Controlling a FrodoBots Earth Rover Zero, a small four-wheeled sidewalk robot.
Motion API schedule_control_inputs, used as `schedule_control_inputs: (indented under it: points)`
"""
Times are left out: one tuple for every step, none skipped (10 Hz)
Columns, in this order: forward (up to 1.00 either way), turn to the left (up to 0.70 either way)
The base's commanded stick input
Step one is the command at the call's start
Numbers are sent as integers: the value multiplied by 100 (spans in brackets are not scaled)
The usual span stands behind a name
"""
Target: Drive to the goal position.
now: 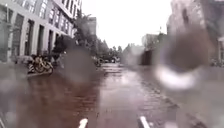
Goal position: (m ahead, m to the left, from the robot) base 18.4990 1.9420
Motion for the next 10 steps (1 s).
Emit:
schedule_control_inputs:
  points:
    - [70,0]
    - [70,0]
    - [70,0]
    - [70,0]
    - [70,0]
    - [70,0]
    - [70,0]
    - [70,0]
    - [70,0]
    - [70,0]
